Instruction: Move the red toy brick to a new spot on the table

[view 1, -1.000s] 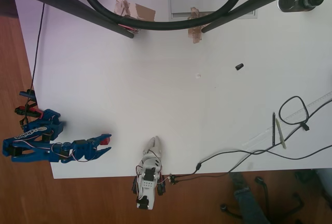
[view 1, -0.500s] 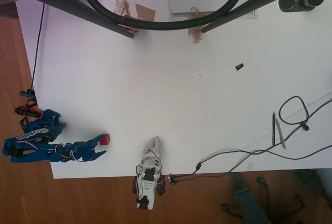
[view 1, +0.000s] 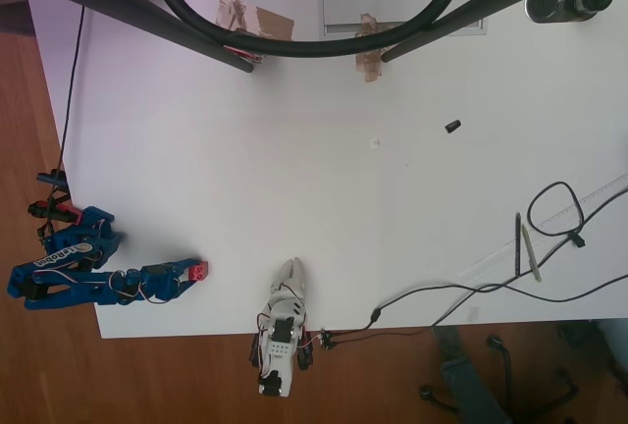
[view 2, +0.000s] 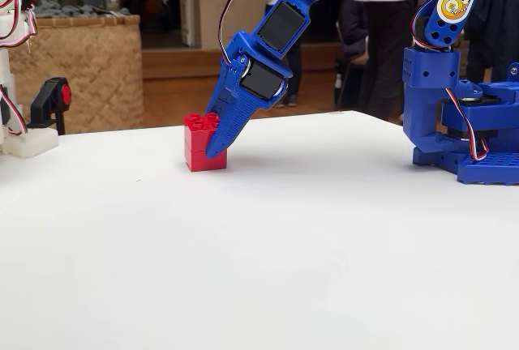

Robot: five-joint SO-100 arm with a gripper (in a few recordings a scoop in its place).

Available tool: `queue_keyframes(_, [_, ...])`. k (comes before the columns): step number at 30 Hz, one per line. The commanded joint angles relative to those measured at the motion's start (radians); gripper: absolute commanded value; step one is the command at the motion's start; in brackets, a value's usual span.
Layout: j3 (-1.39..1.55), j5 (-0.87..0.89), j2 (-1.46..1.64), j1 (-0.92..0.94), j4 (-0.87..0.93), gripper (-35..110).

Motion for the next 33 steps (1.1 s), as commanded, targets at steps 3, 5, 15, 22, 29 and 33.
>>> queue_keyframes(3, [-0.078, 0.069, 0.035, -0.087, 0.08, 8])
queue_keyframes(5, [-0.153, 0.112, 0.034, -0.138, 0.127, 7])
queue_keyframes(15, [-0.761, 0.295, -0.233, -0.385, 0.331, 7])
queue_keyframes(22, [-1.055, 0.391, -0.44, -0.485, 0.397, 7])
queue_keyframes(29, [-1.256, 0.588, -0.638, -0.537, 0.428, 5])
queue_keyframes(33, [-1.351, 0.67, -0.746, -0.546, 0.425, 5])
